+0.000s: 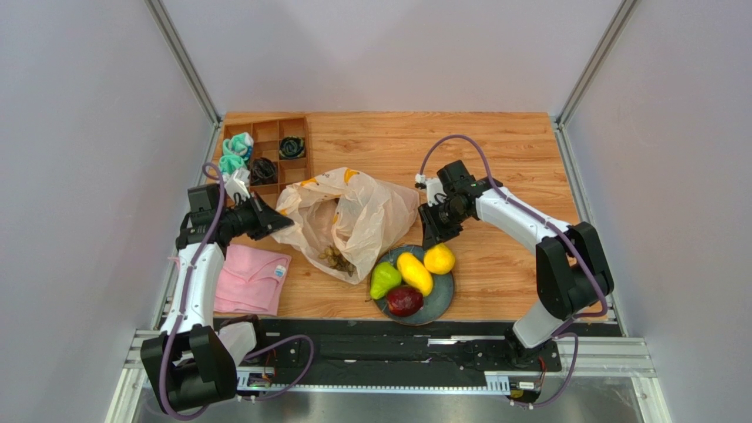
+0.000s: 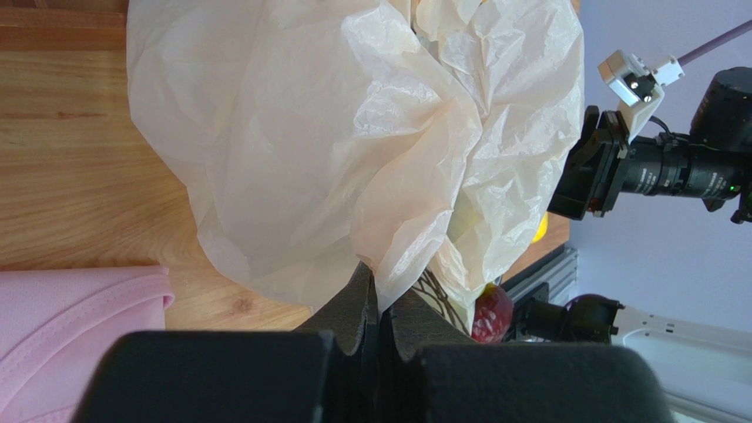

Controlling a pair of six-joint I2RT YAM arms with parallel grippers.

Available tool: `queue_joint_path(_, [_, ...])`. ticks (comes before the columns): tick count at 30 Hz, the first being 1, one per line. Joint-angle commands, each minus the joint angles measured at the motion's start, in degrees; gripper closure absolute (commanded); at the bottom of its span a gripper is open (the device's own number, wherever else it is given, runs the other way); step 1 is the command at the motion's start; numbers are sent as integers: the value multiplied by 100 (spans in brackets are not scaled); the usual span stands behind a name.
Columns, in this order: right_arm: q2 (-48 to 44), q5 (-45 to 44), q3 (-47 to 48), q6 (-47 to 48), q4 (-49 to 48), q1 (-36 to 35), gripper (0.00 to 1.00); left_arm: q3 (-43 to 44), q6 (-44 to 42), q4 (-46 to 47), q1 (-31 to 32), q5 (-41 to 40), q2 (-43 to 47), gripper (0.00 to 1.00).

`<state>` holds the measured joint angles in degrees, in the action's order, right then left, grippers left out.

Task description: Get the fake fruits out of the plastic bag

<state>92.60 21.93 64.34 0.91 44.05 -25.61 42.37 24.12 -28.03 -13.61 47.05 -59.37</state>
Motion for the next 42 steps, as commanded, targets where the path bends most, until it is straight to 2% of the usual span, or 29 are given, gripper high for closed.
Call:
queue_joint_path(1, [48,-137,105,85,-28,-41,88,-27,14,166,-54,15,119,100])
queue_joint_path(4, [83,-154,88,103,-63,-111,83,-53,14,201,-55,6,145,100])
queue_joint_path(10, [293,-40,176,59,-160,-269,82,-97,14,210,-72,15,181,100])
queue_joint_path(14, [522,83,342,111,-134,-488,72,-106,14,263,-72,6,163,100])
queue_joint_path(15, [557,48,404,103,-142,-524,62,-106,23,263,-72,15,146,100])
queue_joint_path(17, [645,22,483,68,-195,-586,48,-97,23,307,-81,15,154,100])
queue_joint_path(19, [698,-57,641,-20,-213,-603,21,-97,23,307,-81,15,154,100])
queue_joint_path(20, [698,-110,694,-20,-195,-604,12,-97,23,298,-90,15,154,100])
queue_joint_path(21, [698,-128,755,-12,-161,-604,8,-106,23,307,-90,15,163,100])
queue_joint_path(26, [672,-295,1379,295,524,-542,7,-176,31,351,-90,24,163,100])
queue_joint_path(31, [251,-172,1468,419,806,-393,2,-185,93,421,-90,24,110,100])
queue_joint_path(37, [-610,-532,1020,463,1078,-235,0,-167,102,439,-98,41,75,100])
queue_joint_path(39, [-882,-611,714,454,1132,-226,6,-176,119,456,-98,33,66,100])
queue_joint_path(42, [-1384,-603,301,472,983,-208,10,-220,146,509,-90,41,57,100])
